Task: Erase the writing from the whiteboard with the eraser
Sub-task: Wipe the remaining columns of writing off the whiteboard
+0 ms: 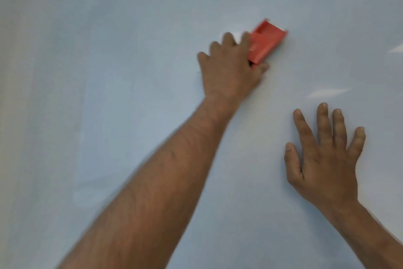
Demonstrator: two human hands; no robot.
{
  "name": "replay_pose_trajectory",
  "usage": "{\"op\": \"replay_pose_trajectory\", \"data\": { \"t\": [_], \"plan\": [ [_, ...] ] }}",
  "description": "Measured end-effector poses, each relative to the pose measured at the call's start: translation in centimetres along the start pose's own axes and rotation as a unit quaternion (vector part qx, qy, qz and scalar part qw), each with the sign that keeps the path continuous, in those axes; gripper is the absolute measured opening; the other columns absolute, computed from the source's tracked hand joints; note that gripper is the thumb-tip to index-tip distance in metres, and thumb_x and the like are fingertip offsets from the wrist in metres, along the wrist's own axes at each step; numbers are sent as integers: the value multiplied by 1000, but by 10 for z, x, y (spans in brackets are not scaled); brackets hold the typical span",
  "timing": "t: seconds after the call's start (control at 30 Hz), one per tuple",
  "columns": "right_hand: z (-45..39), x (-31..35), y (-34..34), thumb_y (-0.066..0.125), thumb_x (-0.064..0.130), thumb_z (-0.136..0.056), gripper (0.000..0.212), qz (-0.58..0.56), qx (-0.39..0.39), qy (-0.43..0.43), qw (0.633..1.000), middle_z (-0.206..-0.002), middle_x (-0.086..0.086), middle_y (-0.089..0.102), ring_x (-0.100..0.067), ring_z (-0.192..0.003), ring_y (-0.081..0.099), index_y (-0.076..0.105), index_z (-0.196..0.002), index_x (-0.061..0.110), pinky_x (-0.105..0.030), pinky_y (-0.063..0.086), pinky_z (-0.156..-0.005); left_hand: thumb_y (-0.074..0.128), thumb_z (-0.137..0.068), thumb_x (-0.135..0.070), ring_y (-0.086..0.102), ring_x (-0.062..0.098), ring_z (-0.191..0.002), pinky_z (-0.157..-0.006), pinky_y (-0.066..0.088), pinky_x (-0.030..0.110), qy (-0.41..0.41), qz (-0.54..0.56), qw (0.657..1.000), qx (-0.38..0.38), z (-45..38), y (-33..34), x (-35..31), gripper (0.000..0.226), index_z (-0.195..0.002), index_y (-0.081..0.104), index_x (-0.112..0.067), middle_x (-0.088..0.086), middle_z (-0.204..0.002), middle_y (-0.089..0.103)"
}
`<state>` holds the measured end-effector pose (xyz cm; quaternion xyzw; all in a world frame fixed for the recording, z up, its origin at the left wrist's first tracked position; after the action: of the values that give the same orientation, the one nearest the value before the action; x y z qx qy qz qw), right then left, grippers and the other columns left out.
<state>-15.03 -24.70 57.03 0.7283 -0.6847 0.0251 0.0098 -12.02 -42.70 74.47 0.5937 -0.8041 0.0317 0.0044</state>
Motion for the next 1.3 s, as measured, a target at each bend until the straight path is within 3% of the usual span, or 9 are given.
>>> {"op": "replay_pose_trajectory", "data": {
  "t": [0.13, 0.33, 0.43, 0.67, 0.93, 1.13, 1.3],
  "plan": [
    [-1, -1, 0, 32, 45, -96, 70, -1, 1, 1, 1000, -169, -23, 25, -46, -156, 22, 37, -160, 19, -74, 12, -119, 58, -87, -65, 49, 24, -107, -88, 34, 41, 69, -12, 998, -4, 33, 14, -14, 78, -152, 37, -27, 1, -123, 52],
    [-1, -1, 1, 35, 45, -95, 69, 0, -9, -4, 1000, -168, -23, 26, -46, -154, 25, 39, -159, 18, -74, 15, -117, 62, -85, -62, 54, 29, -97, -82, 36, 42, 125, -33, 991, -33, 58, 0, 32, 74, -147, 50, -23, 6, -115, 60],
    [-1, -1, 1, 36, 45, -95, 70, -9, -11, -2, 1000, -168, -22, 26, -46, -155, 23, 38, -159, 19, -74, 13, -118, 68, -81, -59, 57, 33, -94, -79, 38, 42, 82, -23, 995, -60, 57, -12, 72, 72, -141, 57, -21, 9, -111, 62],
    [0, -2, 1, 36, 44, -96, 69, -7, -13, 0, 1000, -168, -23, 26, -46, -155, 23, 40, -159, 17, -74, 12, -117, 64, -80, -63, 54, 34, -106, -88, 40, 47, -118, -35, 989, -84, 44, -35, 170, 75, -144, 52, -25, 11, -116, 57],
    [-1, -1, 0, 35, 44, -96, 69, -5, -8, 5, 1000, -168, -24, 26, -47, -154, 23, 40, -159, 16, -75, 13, -118, 58, -78, -66, 54, 36, -113, -98, 38, 51, -328, -21, 934, -138, 54, -60, 246, 71, -135, 53, -24, 12, -122, 53],
    [-1, 1, -1, 32, 43, -96, 69, 6, 0, 10, 1000, -168, -26, 25, -49, -154, 23, 39, -159, 15, -76, 13, -118, 56, -79, -64, 53, 35, -112, -97, 39, 48, -358, -6, 920, -160, 50, -53, 232, 68, -132, 54, -21, 10, -123, 52],
    [0, 2, 0, 31, 42, -96, 69, 6, -1, 8, 1000, -168, -25, 25, -48, -155, 22, 37, -160, 16, -77, 12, -118, 59, -81, -65, 52, 35, -115, -95, 40, 49, -268, -12, 953, -139, 31, -40, 175, 74, -142, 49, -24, 11, -125, 52]
  ]
}}
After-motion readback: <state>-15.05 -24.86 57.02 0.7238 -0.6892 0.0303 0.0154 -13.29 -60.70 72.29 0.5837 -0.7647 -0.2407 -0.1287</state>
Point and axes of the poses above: each hand's wrist, its own z-axis away from the middle knuckle, its own y-axis out of the palm, x = y × z, the point moved 4 cm from there along -z, towards the middle knuckle
